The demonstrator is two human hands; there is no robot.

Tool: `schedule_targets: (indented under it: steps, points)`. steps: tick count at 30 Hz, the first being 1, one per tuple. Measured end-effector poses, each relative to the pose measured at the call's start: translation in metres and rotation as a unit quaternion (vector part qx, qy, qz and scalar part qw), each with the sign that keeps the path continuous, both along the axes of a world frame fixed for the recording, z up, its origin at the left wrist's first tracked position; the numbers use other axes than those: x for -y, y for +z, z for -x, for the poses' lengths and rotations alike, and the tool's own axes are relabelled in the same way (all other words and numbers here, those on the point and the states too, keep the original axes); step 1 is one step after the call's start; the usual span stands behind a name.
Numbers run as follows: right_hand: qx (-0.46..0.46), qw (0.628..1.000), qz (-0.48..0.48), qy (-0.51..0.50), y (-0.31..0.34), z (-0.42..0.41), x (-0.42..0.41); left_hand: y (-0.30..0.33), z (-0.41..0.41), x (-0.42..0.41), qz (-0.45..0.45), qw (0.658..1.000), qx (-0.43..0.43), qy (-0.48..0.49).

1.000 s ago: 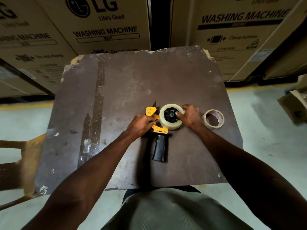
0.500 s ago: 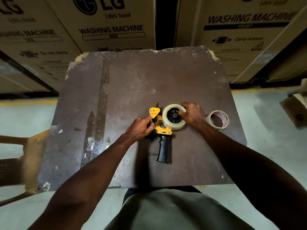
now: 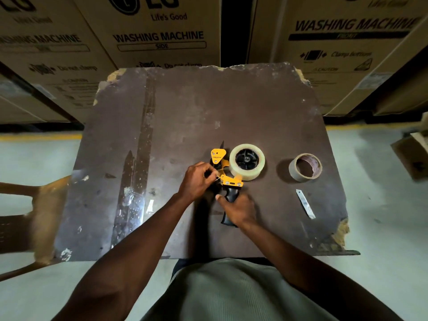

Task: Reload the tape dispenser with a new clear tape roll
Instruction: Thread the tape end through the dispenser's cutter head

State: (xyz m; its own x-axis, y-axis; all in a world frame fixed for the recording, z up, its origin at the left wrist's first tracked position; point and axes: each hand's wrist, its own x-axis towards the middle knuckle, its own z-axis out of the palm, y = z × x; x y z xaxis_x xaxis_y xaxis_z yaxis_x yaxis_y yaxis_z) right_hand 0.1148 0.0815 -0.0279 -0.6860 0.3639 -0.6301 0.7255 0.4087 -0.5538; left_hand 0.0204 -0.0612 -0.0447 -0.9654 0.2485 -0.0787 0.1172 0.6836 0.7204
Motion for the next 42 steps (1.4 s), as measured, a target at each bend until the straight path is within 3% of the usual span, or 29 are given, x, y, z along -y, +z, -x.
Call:
schedule_targets:
  steps: [6,16,19,22,24,27,31,42]
  points:
    - [-0.023,0.999,0.023,-0.042,-0.014,0.009,-0.011,-0.002,0.000,0.000,0.017,1.000,-0.003,-0.012]
    - [-0.019,0.998,0.025,0.053,-0.004,0.009,-0.033,-0.007,-0.003,0.001,0.013,1.000,0.006,-0.018]
    - [0.036,0.989,-0.022,0.141,0.012,0.018,-0.051,-0.006,-0.004,0.001,0.011,1.000,0.006,-0.016]
    - [-0.011,0.990,-0.097,0.101,0.037,0.032,-0.072,-0.006,-0.004,0.000,0.014,1.000,0.002,-0.004]
    - [-0.144,0.969,-0.162,0.121,0.047,0.041,-0.076,-0.006,-0.006,-0.002,0.015,1.000,-0.005,0.004]
    - [-0.257,0.888,-0.226,0.306,0.047,0.059,-0.068,-0.008,-0.007,-0.002,0.001,1.000,-0.010,0.012]
    - [-0.187,0.829,-0.264,0.457,0.030,0.080,-0.067,-0.006,-0.007,-0.001,-0.010,1.000,-0.003,0.013]
    - [-0.169,0.812,-0.263,0.493,0.024,0.085,-0.074,-0.006,-0.007,0.007,-0.011,1.000,-0.011,-0.004]
